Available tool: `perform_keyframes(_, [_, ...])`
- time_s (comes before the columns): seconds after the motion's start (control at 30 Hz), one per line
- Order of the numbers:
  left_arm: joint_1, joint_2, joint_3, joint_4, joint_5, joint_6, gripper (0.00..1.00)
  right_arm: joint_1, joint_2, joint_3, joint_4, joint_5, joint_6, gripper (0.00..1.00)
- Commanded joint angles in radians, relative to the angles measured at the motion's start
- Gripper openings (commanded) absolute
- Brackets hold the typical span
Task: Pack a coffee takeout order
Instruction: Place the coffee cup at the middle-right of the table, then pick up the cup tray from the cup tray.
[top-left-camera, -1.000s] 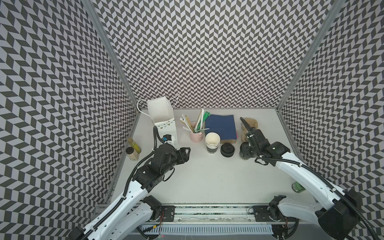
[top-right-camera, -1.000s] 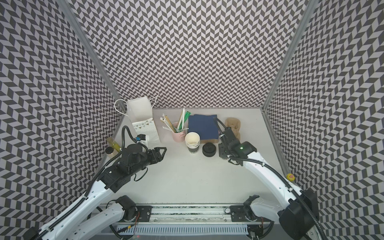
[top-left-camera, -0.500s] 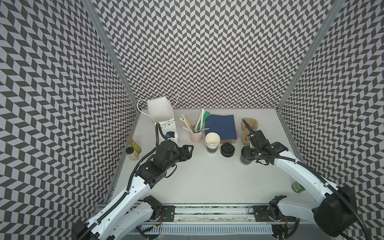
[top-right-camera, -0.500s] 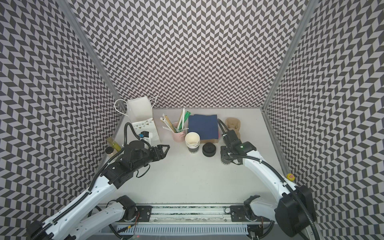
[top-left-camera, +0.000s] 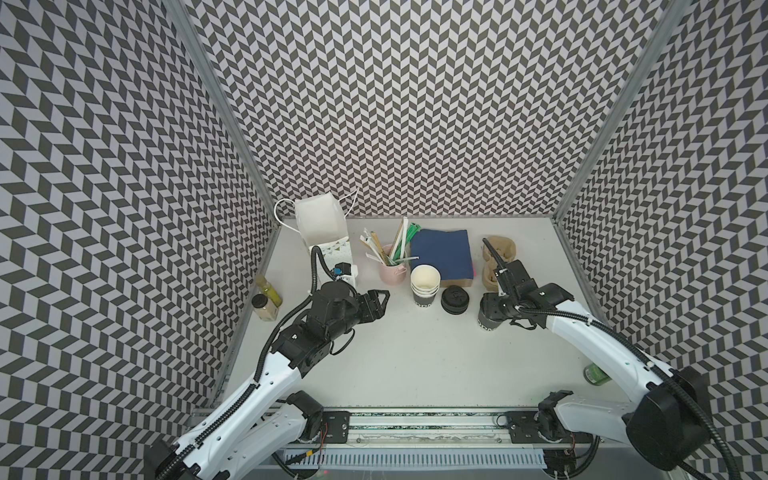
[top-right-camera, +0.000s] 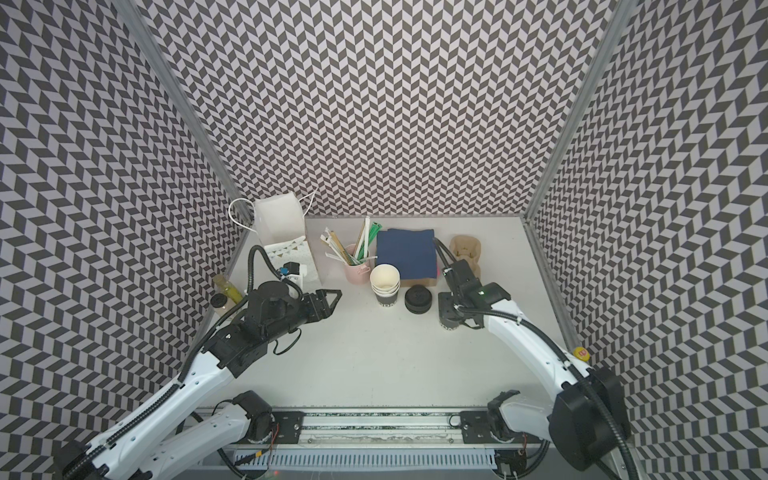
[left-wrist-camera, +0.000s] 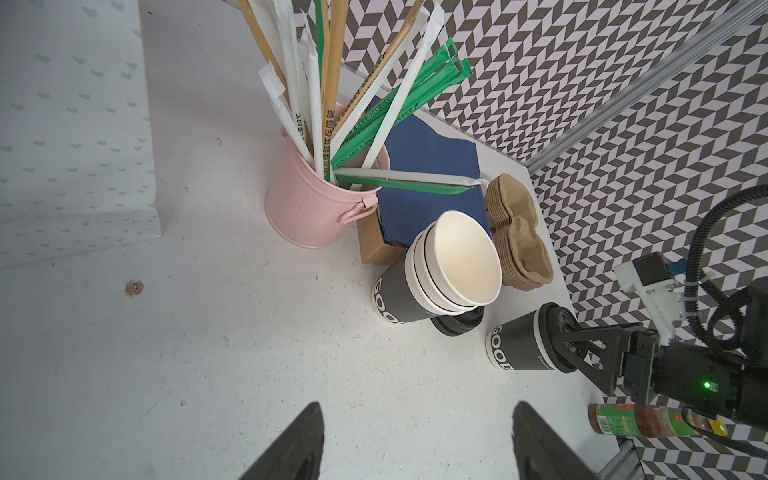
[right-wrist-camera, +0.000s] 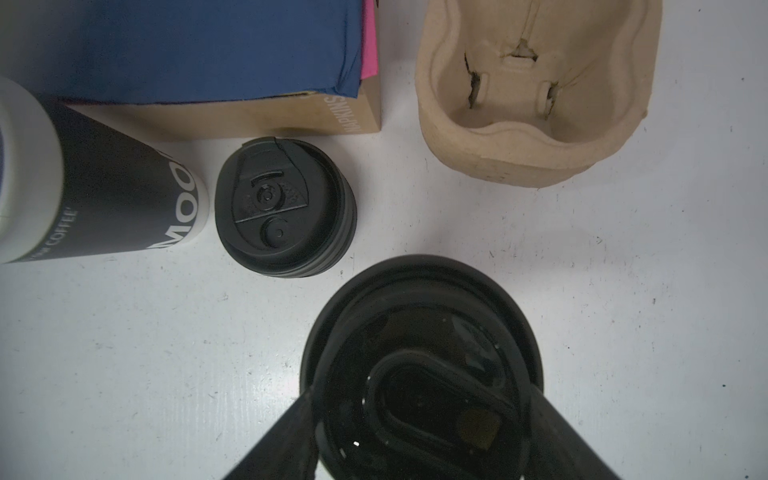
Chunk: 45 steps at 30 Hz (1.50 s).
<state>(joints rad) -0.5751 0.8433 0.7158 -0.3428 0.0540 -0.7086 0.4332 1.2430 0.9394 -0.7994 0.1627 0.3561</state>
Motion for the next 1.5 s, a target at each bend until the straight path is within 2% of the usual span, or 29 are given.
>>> perform_keyframes(0.0, [0.004,-0.004,-0.013,0.021,0.010,-0.003,0.72,-0.004,0.009,0.021,0.016,-0.008,-0.006,0.72])
perform_keyframes(0.4, [0.004,-0.003,-0.036,0.033,0.023,-0.006,0.73,-0.004,0.074,0.113,-0.050,-0.017,-0.018,0.79])
perform_keyframes(0.5, [0.004,-0.006,-0.047,0.036,0.023,-0.009,0.73,-0.005,0.073,0.114,-0.049,-0.020,-0.020,0.82])
perform_keyframes(0.67, [0.005,-0.008,-0.043,0.032,0.027,-0.010,0.73,-0.005,0.053,0.162,-0.068,0.018,-0.017,0.83])
perform_keyframes(0.77, [0.006,-0.007,-0.027,0.025,0.021,-0.005,0.73,-0.004,0.024,0.194,-0.061,-0.006,-0.018,0.80])
perform_keyframes(0.83, [0.006,-0.007,-0.015,0.017,0.015,0.000,0.73,-0.004,0.010,0.212,-0.063,-0.002,-0.014,0.74])
perform_keyframes(0.93, [0.006,-0.009,-0.015,0.021,0.014,0.001,0.74,-0.004,-0.009,0.206,-0.035,0.040,0.000,0.69])
perform_keyframes(1.07, [0.012,0.008,0.009,0.007,0.009,0.020,0.75,-0.036,-0.022,0.197,0.040,0.107,0.034,0.70])
perform_keyframes(1.23, [0.031,0.040,0.155,-0.088,-0.021,0.103,0.77,-0.145,0.103,0.266,0.071,0.096,0.060,0.76])
perform_keyframes(1.37, [0.046,0.059,0.257,-0.137,-0.089,0.204,0.80,-0.192,0.299,0.398,0.021,0.078,0.090,0.73])
perform_keyframes(1.47, [0.058,0.063,0.263,-0.126,-0.127,0.251,0.85,-0.189,0.430,0.516,-0.033,0.031,0.108,0.71])
